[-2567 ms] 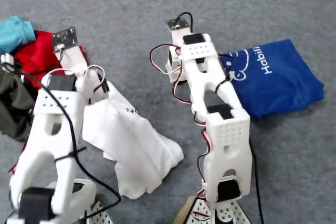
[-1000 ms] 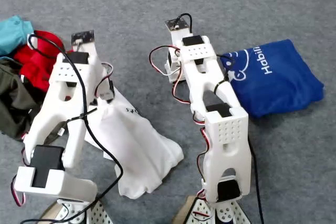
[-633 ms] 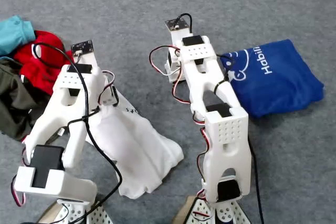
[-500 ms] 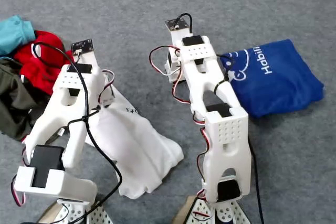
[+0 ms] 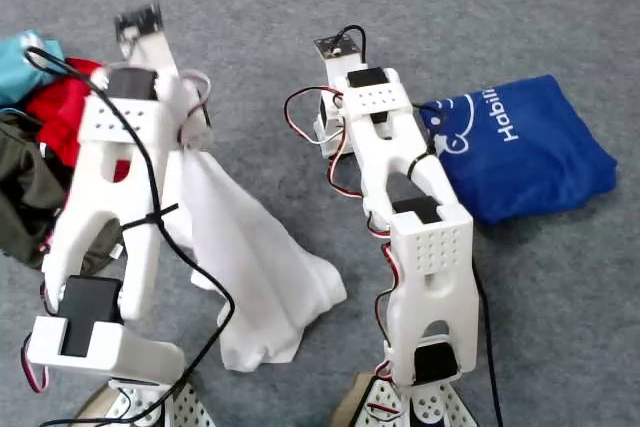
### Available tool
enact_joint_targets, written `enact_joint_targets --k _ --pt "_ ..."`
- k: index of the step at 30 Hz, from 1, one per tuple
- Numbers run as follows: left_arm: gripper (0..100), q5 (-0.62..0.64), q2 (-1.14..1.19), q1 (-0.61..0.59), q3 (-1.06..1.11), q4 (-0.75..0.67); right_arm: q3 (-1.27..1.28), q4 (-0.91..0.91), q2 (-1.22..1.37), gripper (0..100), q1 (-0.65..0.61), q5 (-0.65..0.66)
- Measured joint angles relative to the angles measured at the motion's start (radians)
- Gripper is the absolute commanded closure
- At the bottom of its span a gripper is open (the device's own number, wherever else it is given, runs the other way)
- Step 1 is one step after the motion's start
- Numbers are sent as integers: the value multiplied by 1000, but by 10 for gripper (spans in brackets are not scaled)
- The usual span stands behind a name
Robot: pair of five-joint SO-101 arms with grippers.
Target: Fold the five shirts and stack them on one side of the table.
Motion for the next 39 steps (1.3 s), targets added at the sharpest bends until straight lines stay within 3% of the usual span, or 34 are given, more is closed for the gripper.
enact_joint_targets --k 7,11,14,22,27,33,36,39 --pt "982 3 0 0 -562 272 0 0 0 986 0 0" --pt "982 3 -3 -8 -832 293 0 0 0 986 0 0" --pt "982 3 -40 -9 -888 295 0 0 0 986 0 0" --pt "982 3 -226 -9 -646 295 -6 5 0 986 0 0" --pt "982 -5 -385 72 -371 295 -144 167 2 988 54 17" --pt "982 -84 -531 222 -98 295 -413 407 0 987 224 272" --pt "982 -130 -601 282 -18 295 -534 509 -17 986 262 437" --pt "981 -186 -640 341 101 295 -552 523 -72 986 276 509"
